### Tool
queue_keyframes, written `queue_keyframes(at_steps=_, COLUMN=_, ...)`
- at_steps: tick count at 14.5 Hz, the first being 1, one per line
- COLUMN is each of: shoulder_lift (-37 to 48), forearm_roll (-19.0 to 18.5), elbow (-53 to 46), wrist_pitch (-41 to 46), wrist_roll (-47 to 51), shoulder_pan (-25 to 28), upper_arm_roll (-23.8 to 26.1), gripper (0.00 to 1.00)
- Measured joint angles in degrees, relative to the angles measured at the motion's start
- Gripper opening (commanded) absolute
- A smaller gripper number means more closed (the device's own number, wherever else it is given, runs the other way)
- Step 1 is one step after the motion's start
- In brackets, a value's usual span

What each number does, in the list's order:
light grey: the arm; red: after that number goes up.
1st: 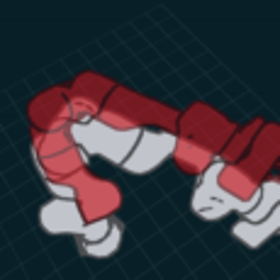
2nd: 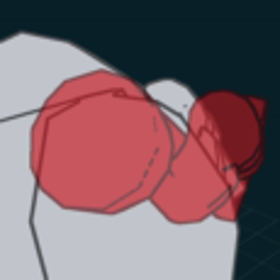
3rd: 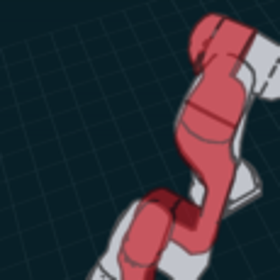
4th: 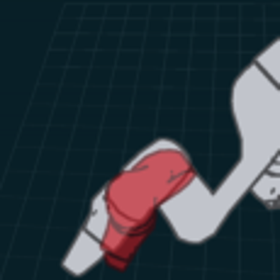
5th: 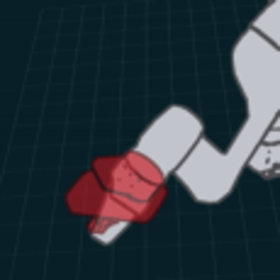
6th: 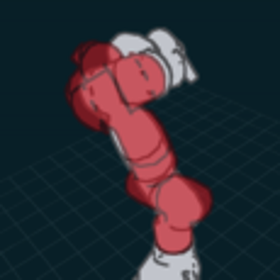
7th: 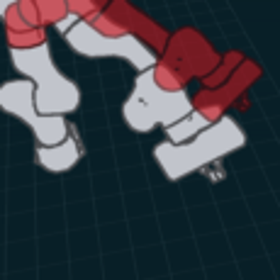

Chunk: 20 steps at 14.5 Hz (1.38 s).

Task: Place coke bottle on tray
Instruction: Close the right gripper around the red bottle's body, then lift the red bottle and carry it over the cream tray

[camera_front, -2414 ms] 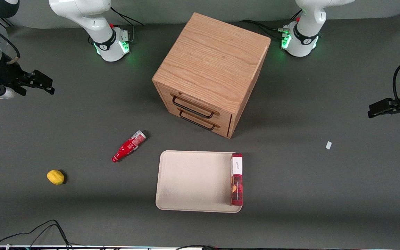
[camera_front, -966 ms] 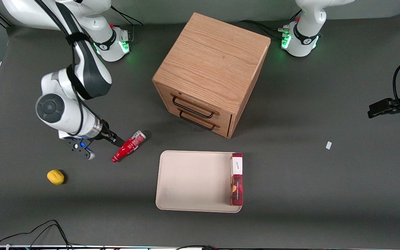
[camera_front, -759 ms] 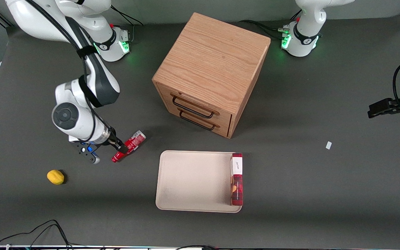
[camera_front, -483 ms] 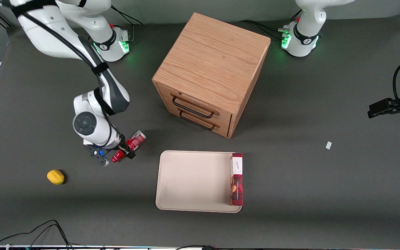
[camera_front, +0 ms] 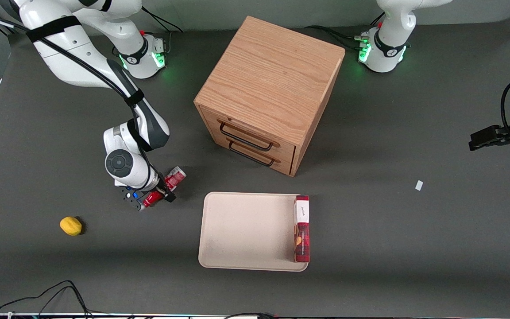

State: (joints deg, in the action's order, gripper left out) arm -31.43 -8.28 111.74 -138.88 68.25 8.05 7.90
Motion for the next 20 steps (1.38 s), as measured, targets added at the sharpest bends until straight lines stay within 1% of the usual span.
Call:
queue_keyframes(at_steps=1, shoulder_lift=-0.2, forearm_roll=0.0, elbow=0.8, wrist_pitch=-1.4, wrist_roll=0.0, shoulder_pan=0.0, upper_arm_roll=0.0, gripper=1.0)
queue_keyframes(at_steps=2, shoulder_lift=-0.5, forearm_roll=0.0, elbow=1.4, wrist_pitch=-2.2, wrist_roll=0.0, shoulder_pan=0.0, upper_arm_roll=0.0, gripper=0.91)
queue_keyframes(at_steps=3, shoulder_lift=-0.6, forearm_roll=-0.1, elbow=1.7, wrist_pitch=-2.7, wrist_roll=0.0, shoulder_pan=0.0, upper_arm_roll=0.0, gripper=0.63)
queue_keyframes(at_steps=4, shoulder_lift=-0.7, forearm_roll=-0.1, elbow=1.9, wrist_pitch=-2.8, wrist_roll=0.0, shoulder_pan=0.0, upper_arm_roll=0.0, gripper=0.42)
queue_keyframes(at_steps=5, shoulder_lift=-0.7, forearm_roll=-0.1, elbow=1.9, wrist_pitch=-2.8, wrist_roll=0.0, shoulder_pan=0.0, upper_arm_roll=0.0, gripper=0.33)
queue_keyframes(at_steps=7, shoulder_lift=-0.6, forearm_roll=-0.2, elbow=1.9, wrist_pitch=-2.8, wrist_roll=0.0, shoulder_pan=0.0, upper_arm_roll=0.0, gripper=0.26)
queue_keyframes(at_steps=8, shoulder_lift=-0.6, forearm_roll=-0.2, elbow=1.9, wrist_pitch=-2.8, wrist_roll=0.0, shoulder_pan=0.0, upper_arm_roll=0.0, gripper=0.21)
queue_keyframes(at_steps=9, shoulder_lift=-0.5, forearm_roll=-0.2, elbow=1.8, wrist_pitch=-2.8, wrist_roll=0.0, shoulder_pan=0.0, upper_arm_roll=0.0, gripper=0.13)
queue_keyframes(at_steps=10, shoulder_lift=-0.5, forearm_roll=-0.2, elbow=1.8, wrist_pitch=-2.8, wrist_roll=0.0, shoulder_pan=0.0, upper_arm_roll=0.0, gripper=0.0)
queue_keyframes(at_steps=14, shoulder_lift=0.0, forearm_roll=-0.4, elbow=0.5, wrist_pitch=-2.3, wrist_roll=-0.1, shoulder_pan=0.0, upper_arm_roll=0.0, gripper=0.0)
queue_keyframes(at_steps=15, shoulder_lift=0.3, forearm_roll=-0.6, elbow=-0.8, wrist_pitch=-0.9, wrist_roll=-0.5, shoulder_pan=0.0, upper_arm_roll=0.0, gripper=0.0)
queue_keyframes(at_steps=17, shoulder_lift=1.7, forearm_roll=-0.7, elbow=-5.0, wrist_pitch=4.6, wrist_roll=-2.5, shoulder_pan=0.1, upper_arm_roll=0.1, gripper=0.0)
queue_keyframes(at_steps=20, shoulder_lift=4.3, forearm_roll=-0.7, elbow=-12.2, wrist_pitch=14.2, wrist_roll=-8.0, shoulder_pan=0.1, upper_arm_roll=0.6, gripper=0.0)
